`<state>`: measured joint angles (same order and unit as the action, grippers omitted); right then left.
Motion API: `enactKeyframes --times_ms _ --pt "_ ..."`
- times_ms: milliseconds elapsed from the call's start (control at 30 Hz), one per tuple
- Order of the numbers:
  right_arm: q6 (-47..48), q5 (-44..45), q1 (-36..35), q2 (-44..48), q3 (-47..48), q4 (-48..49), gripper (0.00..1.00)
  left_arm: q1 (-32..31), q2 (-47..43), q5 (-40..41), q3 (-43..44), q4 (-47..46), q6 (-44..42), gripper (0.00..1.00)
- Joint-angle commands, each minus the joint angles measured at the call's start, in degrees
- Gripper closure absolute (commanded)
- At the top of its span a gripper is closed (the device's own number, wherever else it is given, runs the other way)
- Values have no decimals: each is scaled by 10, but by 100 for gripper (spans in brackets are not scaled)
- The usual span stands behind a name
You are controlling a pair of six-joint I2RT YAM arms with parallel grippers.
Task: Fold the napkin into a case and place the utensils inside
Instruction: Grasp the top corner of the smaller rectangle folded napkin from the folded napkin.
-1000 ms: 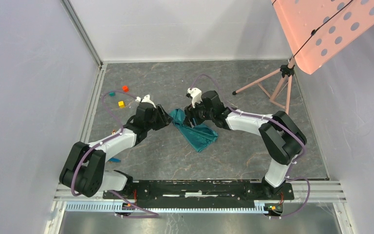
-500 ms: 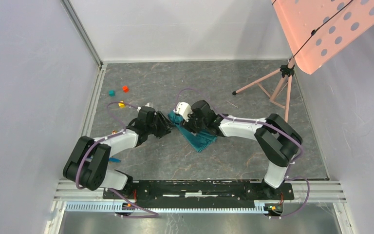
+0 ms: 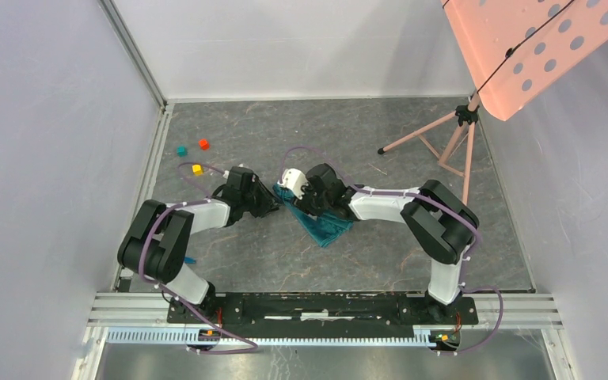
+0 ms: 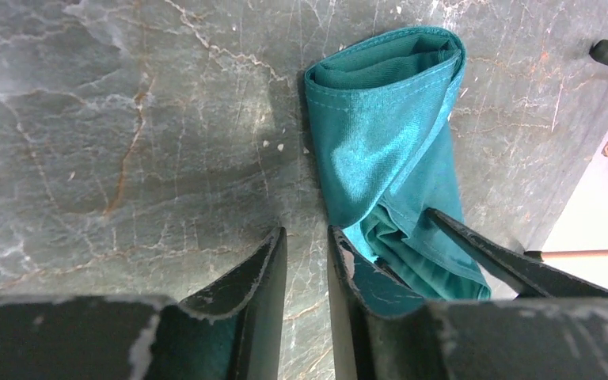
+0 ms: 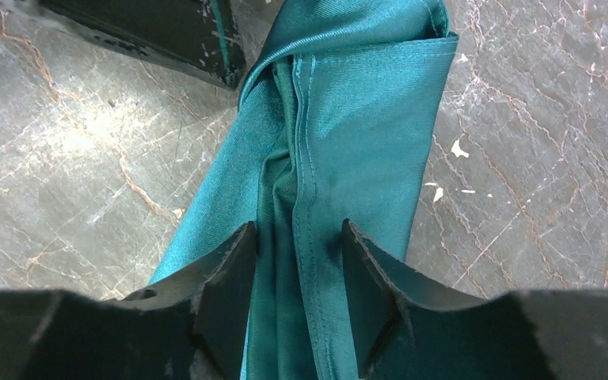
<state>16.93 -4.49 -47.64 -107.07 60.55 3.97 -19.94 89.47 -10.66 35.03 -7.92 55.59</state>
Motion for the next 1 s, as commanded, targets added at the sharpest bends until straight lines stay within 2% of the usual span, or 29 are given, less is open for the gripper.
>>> enactKeyframes --times_ms 0,233,433,733,833,867,967 --pt "-2 -9 -5 -14 23 34 54 1 24 -2 16 -37 -8 69" --pt "-18 14 -21 -27 38 38 84 1 32 0 -6 -61 1 78" --pt "-65 33 -26 -20 66 6 100 0 26 -3 -28 -79 6 81" --pt "-159 66 -27 -34 67 4 100 -6 14 -7 -48 -108 19 83" --pt "-153 56 -27 -47 63 3 100 -5 -14 8 -34 -58 -11 75" --pt "-151 50 -27 -47 58 3 98 -4 -24 14 -27 -37 -24 71" --pt "-160 27 -26 -30 41 18 80 -2 -60 39 7 23 -68 63"
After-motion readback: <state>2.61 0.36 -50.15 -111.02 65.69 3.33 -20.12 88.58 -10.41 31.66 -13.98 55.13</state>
